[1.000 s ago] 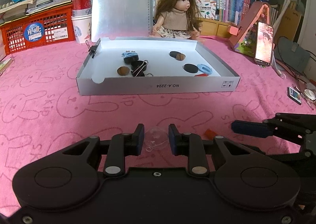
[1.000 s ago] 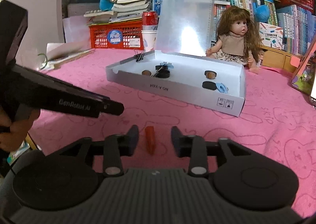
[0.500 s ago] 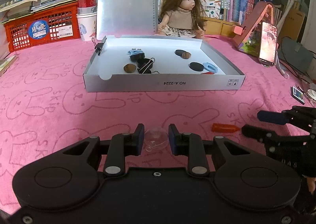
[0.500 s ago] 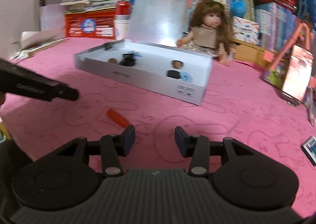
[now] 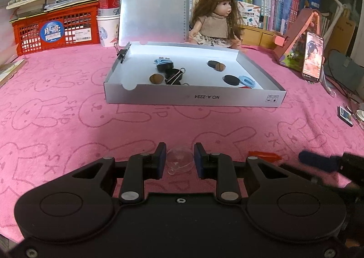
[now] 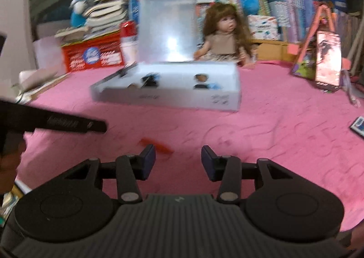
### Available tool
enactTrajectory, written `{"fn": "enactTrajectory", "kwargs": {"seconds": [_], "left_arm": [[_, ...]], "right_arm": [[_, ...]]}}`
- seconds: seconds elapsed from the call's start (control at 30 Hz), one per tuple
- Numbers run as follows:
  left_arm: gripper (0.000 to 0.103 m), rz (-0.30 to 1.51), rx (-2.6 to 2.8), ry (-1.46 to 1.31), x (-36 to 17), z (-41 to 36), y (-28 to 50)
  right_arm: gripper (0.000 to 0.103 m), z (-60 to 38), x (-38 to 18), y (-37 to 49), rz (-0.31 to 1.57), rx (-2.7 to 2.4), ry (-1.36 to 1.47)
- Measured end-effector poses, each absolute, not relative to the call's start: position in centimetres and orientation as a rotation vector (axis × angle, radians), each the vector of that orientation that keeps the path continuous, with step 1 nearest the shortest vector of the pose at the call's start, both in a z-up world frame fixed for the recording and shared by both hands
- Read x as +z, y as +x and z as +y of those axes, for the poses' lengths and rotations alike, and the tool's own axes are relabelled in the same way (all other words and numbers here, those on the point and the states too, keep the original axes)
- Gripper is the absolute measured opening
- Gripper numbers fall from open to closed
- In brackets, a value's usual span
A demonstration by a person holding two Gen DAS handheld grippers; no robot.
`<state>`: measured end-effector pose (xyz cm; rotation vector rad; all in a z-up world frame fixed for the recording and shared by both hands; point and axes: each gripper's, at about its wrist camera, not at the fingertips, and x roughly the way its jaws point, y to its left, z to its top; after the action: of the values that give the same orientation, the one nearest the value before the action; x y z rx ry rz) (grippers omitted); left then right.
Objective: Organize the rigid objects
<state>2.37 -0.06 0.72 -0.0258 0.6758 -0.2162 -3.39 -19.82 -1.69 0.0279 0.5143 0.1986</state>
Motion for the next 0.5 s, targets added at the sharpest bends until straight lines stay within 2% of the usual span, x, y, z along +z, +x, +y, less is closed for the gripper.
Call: {"fn": "enactTrajectory", "kwargs": {"seconds": [0.07, 0.13, 0.3, 0.43, 0.5], "left_arm": [[0.025, 0.678, -0.213, -0.029, 0.7, 0.1, 2.4], [0.025, 0.68, -0.212, -0.03, 0.7, 0.2, 2.4], [0.025, 0.679, -0.212, -0.032, 0.6, 0.3, 2.4], [0.025, 0.679, -0.213, -0.031, 0.6, 0.3, 2.4], [0.025, 0.679, -0.213, -0.032, 0.6, 0.3, 2.4]], "right_arm": [[0.043, -19.5, -2.0, -3.4, 0.536, 0.214, 0.021], [0.034, -19.0, -2.0, -3.5, 0.531, 0.209, -0.019], [0.034, -19.1, -2.0, -2.6, 0.535, 0.19, -0.048], [0.044, -19.1, -2.0, -1.9, 0.527, 0.173, -0.07], [0.045, -19.3, -2.0, -1.6, 0.524, 0.155, -0.072]]}}
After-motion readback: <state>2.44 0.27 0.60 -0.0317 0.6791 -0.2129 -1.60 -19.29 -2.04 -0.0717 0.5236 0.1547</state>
